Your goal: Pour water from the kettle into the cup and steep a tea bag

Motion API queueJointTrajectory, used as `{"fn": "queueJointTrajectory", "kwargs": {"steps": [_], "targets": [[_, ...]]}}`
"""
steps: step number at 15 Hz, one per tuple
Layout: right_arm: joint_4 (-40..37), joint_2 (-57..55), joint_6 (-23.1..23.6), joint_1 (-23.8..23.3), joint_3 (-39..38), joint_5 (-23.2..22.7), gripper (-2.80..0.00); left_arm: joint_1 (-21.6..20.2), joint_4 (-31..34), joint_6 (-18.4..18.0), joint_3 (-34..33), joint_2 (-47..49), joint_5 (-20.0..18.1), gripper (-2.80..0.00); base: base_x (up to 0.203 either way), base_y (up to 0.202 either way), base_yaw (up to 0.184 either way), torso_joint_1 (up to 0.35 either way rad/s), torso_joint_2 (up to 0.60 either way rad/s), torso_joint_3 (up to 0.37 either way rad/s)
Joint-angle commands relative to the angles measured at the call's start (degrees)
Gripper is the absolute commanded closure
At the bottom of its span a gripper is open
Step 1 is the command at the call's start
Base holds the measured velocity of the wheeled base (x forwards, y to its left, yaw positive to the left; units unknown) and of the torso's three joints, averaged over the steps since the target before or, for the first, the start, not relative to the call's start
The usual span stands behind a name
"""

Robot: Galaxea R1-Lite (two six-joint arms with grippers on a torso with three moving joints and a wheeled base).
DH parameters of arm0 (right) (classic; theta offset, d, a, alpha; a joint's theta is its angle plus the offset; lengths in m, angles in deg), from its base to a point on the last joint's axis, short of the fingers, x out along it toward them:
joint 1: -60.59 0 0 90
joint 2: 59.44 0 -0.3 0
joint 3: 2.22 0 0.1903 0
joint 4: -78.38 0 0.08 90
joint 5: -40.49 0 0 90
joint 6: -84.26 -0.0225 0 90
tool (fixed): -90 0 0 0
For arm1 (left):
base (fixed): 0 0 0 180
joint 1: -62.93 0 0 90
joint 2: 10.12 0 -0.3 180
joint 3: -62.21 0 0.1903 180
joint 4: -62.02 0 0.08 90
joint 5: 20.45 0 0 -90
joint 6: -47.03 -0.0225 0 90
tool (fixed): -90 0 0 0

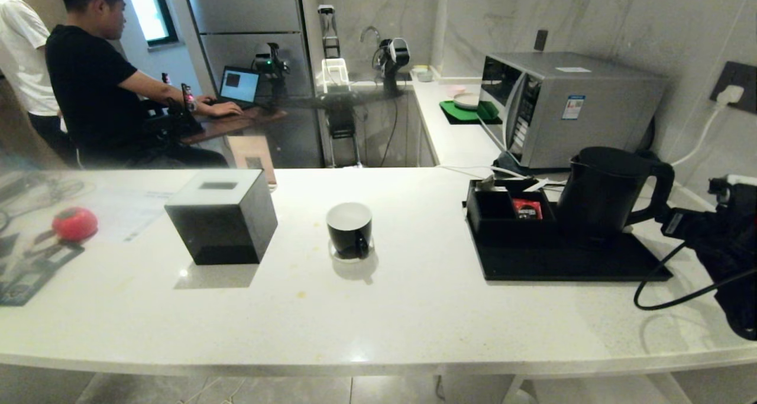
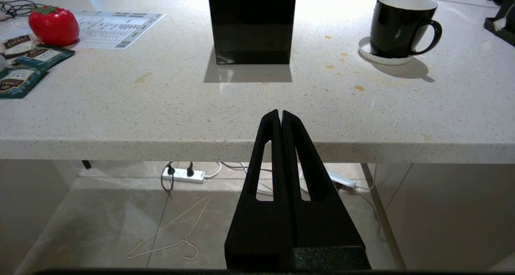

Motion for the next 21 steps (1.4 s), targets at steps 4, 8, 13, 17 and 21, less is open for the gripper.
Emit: {"fn": "queueJointTrajectory", "kwargs": {"steps": [4, 8, 13, 17, 21], "targets": [[2.55, -2.47, 0.05, -0.41, 2.40, 0.02, -2.80, 0.00, 0.03, 0.03, 0.00, 0.04, 0.02, 0.00, 0.000, 0.000, 0.000, 0.000, 0.00, 0.000], [2.63, -3.44, 0.05, -0.59, 4.10, 0.02, -2.80, 0.00, -0.06, 0.03, 0.00, 0.04, 0.02, 0.00, 0.000, 0.000, 0.000, 0.000, 0.00, 0.000], [2.63, -5.59, 0.05, -0.59, 7.51, 0.05, -2.80, 0.00, -0.06, 0.03, 0.00, 0.04, 0.02, 0.00, 0.000, 0.000, 0.000, 0.000, 0.00, 0.000], [2.55, -7.06, 0.05, -0.75, 11.66, 0.11, -2.80, 0.00, -0.06, 0.03, 0.00, 0.04, 0.02, 0.00, 0.000, 0.000, 0.000, 0.000, 0.00, 0.000], [2.56, -8.23, 0.14, -0.77, 14.29, 0.20, -2.80, 0.00, -0.02, 0.03, 0.00, 0.04, 0.02, 0.00, 0.000, 0.000, 0.000, 0.000, 0.00, 0.000]]}}
